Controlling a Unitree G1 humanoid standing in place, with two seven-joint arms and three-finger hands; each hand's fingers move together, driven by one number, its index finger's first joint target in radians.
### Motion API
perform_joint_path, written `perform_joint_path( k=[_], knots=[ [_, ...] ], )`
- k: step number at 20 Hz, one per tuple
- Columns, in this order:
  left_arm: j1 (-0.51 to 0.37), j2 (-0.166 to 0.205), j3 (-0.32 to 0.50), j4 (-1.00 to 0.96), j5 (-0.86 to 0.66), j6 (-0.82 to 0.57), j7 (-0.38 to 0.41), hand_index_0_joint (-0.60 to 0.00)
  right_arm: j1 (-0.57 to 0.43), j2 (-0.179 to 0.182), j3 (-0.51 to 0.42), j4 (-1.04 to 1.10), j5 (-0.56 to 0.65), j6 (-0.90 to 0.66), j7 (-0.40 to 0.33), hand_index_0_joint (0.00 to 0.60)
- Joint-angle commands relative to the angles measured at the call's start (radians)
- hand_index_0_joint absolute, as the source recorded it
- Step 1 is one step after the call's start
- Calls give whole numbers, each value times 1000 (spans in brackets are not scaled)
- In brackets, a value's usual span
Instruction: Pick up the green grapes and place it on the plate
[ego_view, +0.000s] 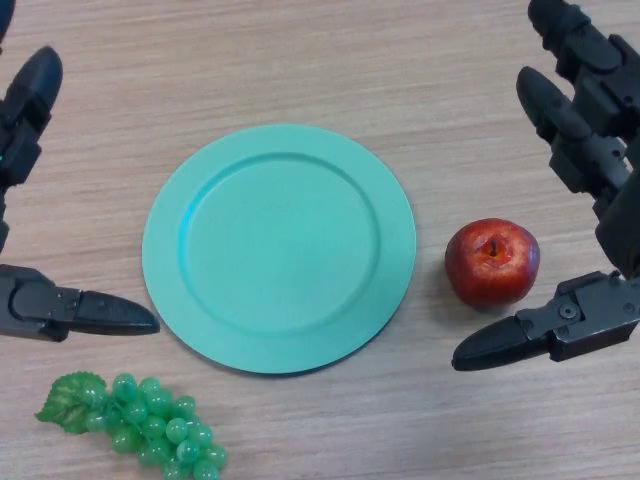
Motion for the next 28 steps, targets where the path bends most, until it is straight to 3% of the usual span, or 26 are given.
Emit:
perform_joint_path(
  k=[1,6,11,13,16,18,23,26,28],
  knots=[
    [-16,29,54,-46,20,-135,-24,0,-38,-21,-73,-54,6,-151,-27,0],
    [14,-1,33,-47,79,-183,-50,0,-32,-17,-60,-54,-3,-185,-43,0],
    [45,-20,71,-50,69,-206,-91,0,-27,-34,-28,-54,1,-207,-74,0],
    [92,-57,59,-35,142,-291,-132,0,-21,-31,-17,-54,-8,-217,-73,0],
    [195,-141,40,15,293,-474,-238,0,-19,-3,2,-54,-41,-206,-53,0],
    [262,-169,35,58,382,-612,-287,0,-28,-7,8,-54,-35,-195,-58,0],
    [373,-179,29,198,665,-981,-299,0,-48,-5,30,-54,-40,-176,-65,0],
    [415,-179,47,340,982,-1245,-249,0,-55,4,28,-54,-42,-175,-56,0],
    [418,-179,78,402,1154,-1341,-188,0,-63,4,23,-54,-33,-172,-55,0]
  ],
)
